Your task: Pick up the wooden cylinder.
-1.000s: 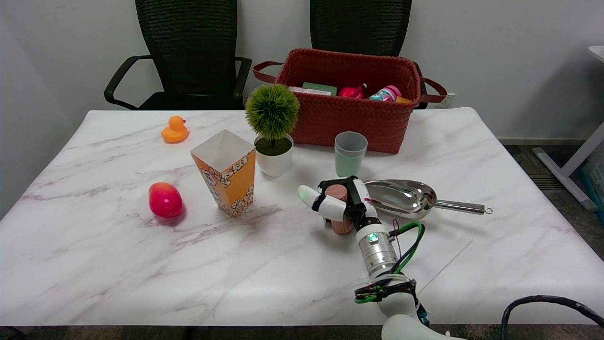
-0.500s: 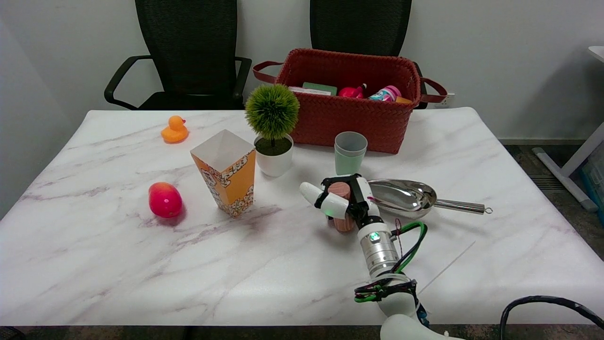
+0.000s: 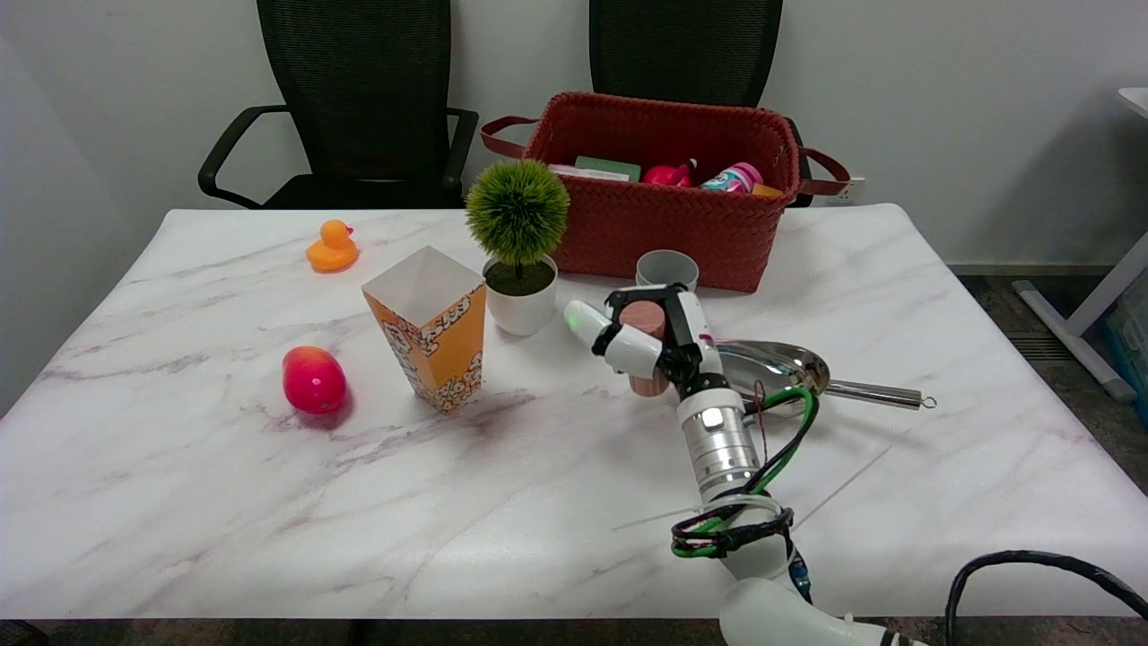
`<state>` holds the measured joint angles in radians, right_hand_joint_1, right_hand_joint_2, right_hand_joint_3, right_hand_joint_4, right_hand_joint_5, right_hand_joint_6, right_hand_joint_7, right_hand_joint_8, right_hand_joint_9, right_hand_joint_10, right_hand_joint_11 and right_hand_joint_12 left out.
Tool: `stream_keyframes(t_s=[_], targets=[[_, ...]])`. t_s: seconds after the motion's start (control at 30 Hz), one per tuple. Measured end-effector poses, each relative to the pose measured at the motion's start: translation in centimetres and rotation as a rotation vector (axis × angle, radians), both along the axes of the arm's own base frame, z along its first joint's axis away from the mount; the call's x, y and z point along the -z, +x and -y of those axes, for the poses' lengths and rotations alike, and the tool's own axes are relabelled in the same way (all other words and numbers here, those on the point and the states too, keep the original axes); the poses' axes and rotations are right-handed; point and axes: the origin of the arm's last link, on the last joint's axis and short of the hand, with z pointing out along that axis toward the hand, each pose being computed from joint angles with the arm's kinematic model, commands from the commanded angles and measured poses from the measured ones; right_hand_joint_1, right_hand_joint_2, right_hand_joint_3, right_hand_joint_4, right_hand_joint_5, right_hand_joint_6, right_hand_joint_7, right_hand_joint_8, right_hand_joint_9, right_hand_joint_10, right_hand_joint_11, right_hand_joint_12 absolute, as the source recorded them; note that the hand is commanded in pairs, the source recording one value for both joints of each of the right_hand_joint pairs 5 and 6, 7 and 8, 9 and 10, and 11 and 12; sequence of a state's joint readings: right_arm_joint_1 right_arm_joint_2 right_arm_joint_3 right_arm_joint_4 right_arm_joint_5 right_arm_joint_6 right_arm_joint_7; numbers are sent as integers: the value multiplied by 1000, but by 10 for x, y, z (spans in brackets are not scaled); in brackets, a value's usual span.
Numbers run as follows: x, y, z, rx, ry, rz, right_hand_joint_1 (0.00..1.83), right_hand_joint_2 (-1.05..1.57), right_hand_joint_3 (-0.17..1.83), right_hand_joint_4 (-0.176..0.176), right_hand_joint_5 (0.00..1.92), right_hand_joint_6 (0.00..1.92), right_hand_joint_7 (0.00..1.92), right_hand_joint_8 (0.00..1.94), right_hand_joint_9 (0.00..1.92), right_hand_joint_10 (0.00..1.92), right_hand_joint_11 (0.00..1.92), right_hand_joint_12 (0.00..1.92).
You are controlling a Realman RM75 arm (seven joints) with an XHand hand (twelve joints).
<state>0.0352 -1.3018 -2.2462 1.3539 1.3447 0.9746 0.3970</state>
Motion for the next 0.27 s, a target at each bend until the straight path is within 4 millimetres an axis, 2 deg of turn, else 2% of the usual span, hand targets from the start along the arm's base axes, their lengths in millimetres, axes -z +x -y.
stream_keyframes(t_s=[0.27], targets=[[-4, 27, 7, -89, -16, -44, 955, 1178, 710, 0, 1920, 1920, 1920, 1920, 1920, 1920, 1920, 1920]])
